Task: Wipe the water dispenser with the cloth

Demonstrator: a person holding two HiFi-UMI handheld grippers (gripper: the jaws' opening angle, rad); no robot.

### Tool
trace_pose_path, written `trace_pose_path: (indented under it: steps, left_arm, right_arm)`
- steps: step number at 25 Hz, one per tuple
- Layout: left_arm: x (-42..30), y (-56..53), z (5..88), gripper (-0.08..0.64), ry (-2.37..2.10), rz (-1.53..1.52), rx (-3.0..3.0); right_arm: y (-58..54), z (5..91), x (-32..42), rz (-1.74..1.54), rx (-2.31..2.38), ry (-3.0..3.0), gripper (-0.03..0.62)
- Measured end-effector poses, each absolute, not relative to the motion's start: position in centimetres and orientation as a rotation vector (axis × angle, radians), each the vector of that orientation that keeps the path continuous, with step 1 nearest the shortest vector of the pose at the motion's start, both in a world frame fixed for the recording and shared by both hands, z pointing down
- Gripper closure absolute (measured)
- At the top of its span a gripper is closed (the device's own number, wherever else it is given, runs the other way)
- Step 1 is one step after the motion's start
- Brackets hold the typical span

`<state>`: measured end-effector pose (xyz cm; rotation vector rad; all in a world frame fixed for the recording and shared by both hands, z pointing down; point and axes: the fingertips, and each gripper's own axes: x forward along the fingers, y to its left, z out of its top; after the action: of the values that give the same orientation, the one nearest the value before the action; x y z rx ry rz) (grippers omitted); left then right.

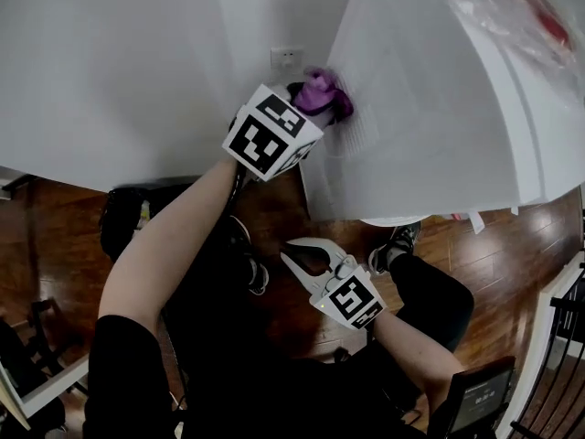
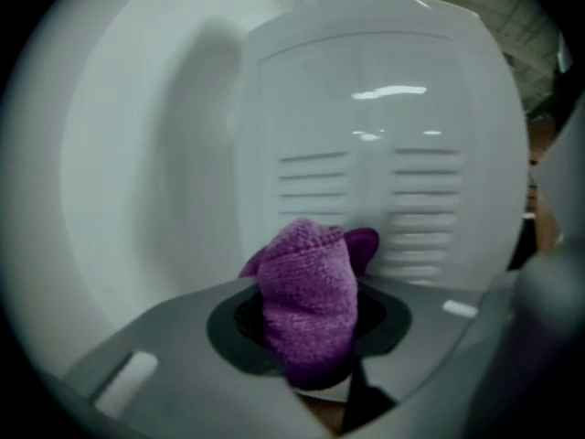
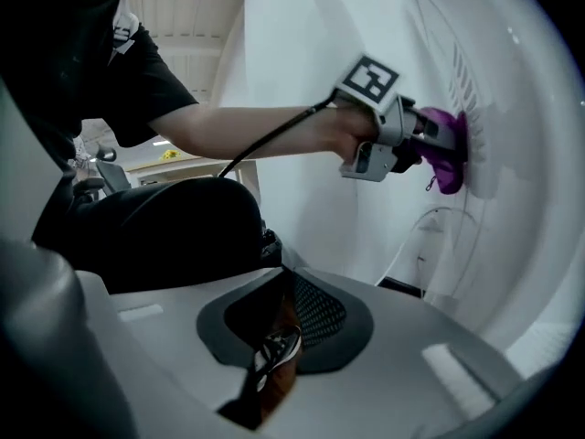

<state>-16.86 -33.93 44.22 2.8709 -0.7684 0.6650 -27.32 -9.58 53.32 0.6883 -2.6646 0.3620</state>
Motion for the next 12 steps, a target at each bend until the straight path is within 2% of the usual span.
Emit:
trace_pose_path:
  steps: [4, 7, 9, 12]
  left_arm:
    - [-14.5, -20.0, 44.8, 0.402, -0.215, 0.822, 2.988]
    - [-13.9, -13.3, 45.0, 0.399, 0.013, 0.892, 2.972]
    - [-14.1, -13.4, 45.2, 0.399, 0.009, 0.900, 2.947]
    - [-15.0, -19.3, 45.7, 0.399, -0.201, 0.869, 2.909]
  right_arm:
    - [-8.0, 54.4, -28.5, 0.471, 0.642, -2.706, 0.562]
    - [-5.2, 55.3, -29.2, 0.458, 0.525, -2.697, 0.563]
    - [-3.6, 55.6, -29.4, 0.457, 0.473, -2.685, 0.563]
    - [-2.4, 55.9, -29.3, 0.482, 0.452, -2.678, 0.563]
